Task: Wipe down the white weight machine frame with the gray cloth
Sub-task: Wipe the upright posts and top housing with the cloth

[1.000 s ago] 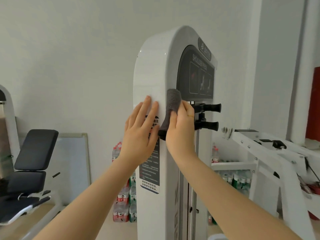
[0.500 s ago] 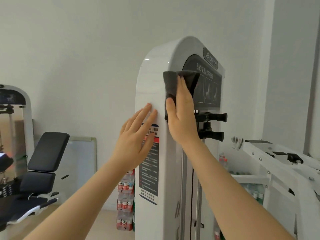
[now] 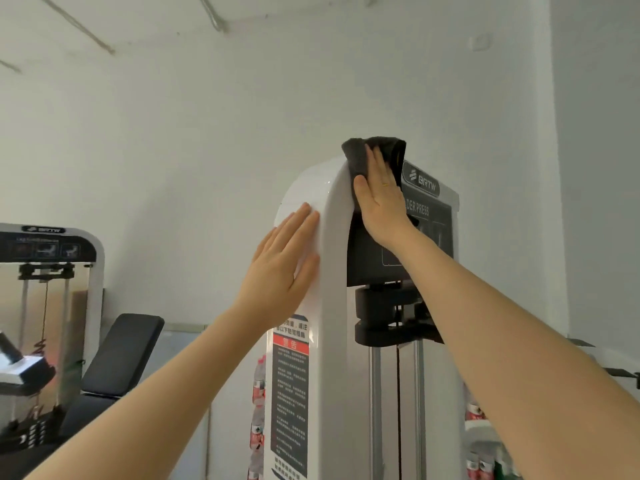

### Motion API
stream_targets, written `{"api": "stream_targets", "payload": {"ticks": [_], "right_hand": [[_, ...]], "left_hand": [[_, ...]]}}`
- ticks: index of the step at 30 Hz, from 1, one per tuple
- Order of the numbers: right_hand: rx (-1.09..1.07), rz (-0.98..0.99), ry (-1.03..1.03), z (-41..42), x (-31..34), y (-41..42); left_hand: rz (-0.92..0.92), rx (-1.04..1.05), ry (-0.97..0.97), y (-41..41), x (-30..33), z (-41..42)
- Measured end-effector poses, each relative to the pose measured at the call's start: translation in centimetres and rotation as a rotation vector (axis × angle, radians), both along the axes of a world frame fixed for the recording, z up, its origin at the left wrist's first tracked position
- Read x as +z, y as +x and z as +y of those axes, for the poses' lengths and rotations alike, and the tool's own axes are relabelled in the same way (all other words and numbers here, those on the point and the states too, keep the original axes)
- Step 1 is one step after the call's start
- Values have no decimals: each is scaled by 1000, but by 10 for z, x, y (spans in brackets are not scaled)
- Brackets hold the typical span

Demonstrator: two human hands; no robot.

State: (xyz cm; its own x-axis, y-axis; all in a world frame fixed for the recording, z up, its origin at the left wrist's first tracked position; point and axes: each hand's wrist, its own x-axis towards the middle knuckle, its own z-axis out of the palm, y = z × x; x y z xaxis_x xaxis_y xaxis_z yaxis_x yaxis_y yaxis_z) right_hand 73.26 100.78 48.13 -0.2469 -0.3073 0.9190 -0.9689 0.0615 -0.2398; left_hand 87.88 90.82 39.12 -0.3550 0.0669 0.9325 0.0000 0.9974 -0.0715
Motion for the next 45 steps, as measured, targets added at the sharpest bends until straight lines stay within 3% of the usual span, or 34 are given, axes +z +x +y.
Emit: {"api": "stream_targets", "payload": {"ticks": [3, 7, 12, 21, 25, 33, 42, 45], "right_hand": [[46, -40, -38, 0, 2, 0], [116, 185, -100, -7, -26, 20], [304, 147, -146, 0, -16, 8], [71, -91, -71, -1, 7, -82], [6, -118, -113, -10, 10, -78], [116, 143, -124, -13, 4, -49], [5, -108, -62, -5, 26, -80], [34, -29, -97, -11, 12, -50]], "left_hand": [[-25, 40, 5, 0, 12, 4], [-27, 79, 24, -3, 30, 14], [-49, 113, -29, -13, 52, 24], [41, 126, 18, -23, 57, 23], [54, 122, 35, -21, 59, 25], [78, 55, 97, -22, 58, 27], [-7, 82, 46, -18, 59, 23], [6, 62, 102, -23, 54, 25]]}}
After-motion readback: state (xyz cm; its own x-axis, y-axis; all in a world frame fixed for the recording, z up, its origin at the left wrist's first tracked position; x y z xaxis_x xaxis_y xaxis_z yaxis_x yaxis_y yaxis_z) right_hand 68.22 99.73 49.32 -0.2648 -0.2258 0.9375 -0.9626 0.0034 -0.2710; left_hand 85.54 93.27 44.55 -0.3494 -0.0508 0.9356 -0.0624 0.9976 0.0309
